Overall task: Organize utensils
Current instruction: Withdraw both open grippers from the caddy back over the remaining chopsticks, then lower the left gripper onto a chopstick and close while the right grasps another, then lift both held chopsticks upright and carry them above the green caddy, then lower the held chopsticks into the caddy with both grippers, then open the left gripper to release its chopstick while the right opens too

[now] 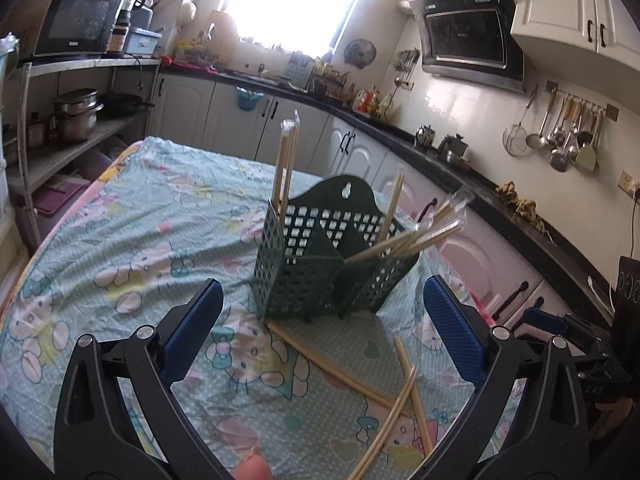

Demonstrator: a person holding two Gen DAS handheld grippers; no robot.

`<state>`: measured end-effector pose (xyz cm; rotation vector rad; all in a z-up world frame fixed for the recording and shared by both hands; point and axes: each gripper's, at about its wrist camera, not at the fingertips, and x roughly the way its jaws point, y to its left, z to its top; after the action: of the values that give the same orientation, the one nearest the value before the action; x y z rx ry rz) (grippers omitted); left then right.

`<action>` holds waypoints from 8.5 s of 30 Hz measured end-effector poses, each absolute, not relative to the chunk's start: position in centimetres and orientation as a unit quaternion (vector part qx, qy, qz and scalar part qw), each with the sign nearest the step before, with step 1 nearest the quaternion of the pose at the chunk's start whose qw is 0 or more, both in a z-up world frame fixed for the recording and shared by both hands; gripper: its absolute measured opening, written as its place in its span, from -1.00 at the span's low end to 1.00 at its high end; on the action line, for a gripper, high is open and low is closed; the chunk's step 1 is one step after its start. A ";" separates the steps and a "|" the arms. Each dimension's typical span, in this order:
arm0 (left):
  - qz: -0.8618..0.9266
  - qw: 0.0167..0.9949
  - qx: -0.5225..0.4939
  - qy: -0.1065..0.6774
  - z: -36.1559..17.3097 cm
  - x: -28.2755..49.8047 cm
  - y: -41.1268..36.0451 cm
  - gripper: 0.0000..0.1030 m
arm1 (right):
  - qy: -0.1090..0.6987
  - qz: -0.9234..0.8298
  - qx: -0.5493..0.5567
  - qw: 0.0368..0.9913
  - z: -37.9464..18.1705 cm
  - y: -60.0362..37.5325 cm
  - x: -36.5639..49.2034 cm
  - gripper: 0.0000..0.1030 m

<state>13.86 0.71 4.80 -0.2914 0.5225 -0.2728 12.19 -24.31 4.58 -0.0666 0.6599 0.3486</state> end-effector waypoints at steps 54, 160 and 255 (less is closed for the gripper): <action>-0.114 0.835 -0.272 0.463 -7.0 24.1 -1.2 0.10 | 0.508 0.080 0.176 0.840 -7.1 -29.9 14.6 -0.14; -0.157 0.974 -0.126 0.107 21.1 14.6 3.8 -0.94 | 0.068 0.224 -0.001 0.972 24.2 -21.7 15.2 -0.91; -0.106 0.975 -0.074 0.180 12.7 20.1 1.3 0.77 | 0.182 0.177 -0.015 0.967 13.1 -21.0 23.6 0.01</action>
<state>20.13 1.32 12.70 -0.1491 0.3636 -0.2143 23.56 -21.00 13.13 -0.0295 0.3670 0.3573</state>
